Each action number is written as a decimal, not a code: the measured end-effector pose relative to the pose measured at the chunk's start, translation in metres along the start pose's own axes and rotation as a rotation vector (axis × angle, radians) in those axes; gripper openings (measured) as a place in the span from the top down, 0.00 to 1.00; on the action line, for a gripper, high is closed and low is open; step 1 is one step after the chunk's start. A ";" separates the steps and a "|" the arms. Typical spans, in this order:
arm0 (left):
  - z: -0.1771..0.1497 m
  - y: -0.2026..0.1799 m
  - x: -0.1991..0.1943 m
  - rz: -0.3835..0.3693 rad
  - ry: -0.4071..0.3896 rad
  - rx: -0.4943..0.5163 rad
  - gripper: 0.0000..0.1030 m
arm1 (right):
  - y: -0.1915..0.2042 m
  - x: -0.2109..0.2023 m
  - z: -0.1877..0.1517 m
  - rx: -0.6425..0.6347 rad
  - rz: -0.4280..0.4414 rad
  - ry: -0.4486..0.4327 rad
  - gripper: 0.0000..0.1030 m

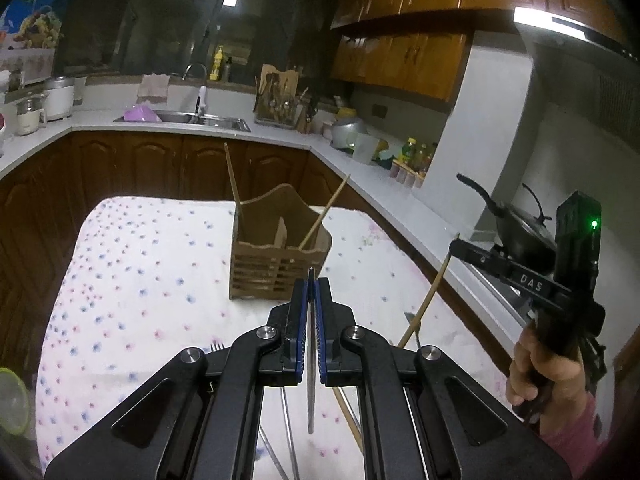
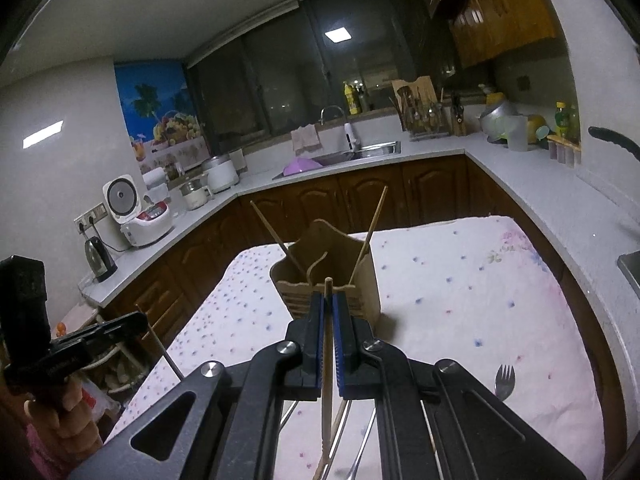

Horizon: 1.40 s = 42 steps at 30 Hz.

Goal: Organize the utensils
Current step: 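Lift both chopsticks and carry them above the wooden holder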

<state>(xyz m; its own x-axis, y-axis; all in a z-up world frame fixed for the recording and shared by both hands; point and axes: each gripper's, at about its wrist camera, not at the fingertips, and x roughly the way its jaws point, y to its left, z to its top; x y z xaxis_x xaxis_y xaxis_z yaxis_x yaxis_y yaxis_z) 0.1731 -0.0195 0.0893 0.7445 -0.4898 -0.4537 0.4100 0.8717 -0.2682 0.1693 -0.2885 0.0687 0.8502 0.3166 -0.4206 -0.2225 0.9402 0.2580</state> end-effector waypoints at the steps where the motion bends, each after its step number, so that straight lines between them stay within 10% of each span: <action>1: 0.004 0.001 0.000 0.001 -0.008 -0.002 0.97 | 0.001 0.000 0.001 -0.001 0.001 -0.001 0.96; 27: 0.121 0.032 0.024 0.063 -0.246 -0.032 0.97 | -0.011 0.047 0.093 0.038 -0.031 -0.202 0.96; 42: 0.145 0.065 0.108 0.192 -0.289 -0.076 0.97 | -0.020 0.110 0.115 0.027 -0.072 -0.278 0.96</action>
<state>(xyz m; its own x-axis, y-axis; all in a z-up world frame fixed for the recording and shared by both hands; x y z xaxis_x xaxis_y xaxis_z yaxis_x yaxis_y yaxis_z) 0.3570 -0.0137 0.1461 0.9270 -0.2839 -0.2452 0.2162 0.9385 -0.2690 0.3224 -0.2866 0.1174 0.9624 0.1992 -0.1847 -0.1474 0.9541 0.2606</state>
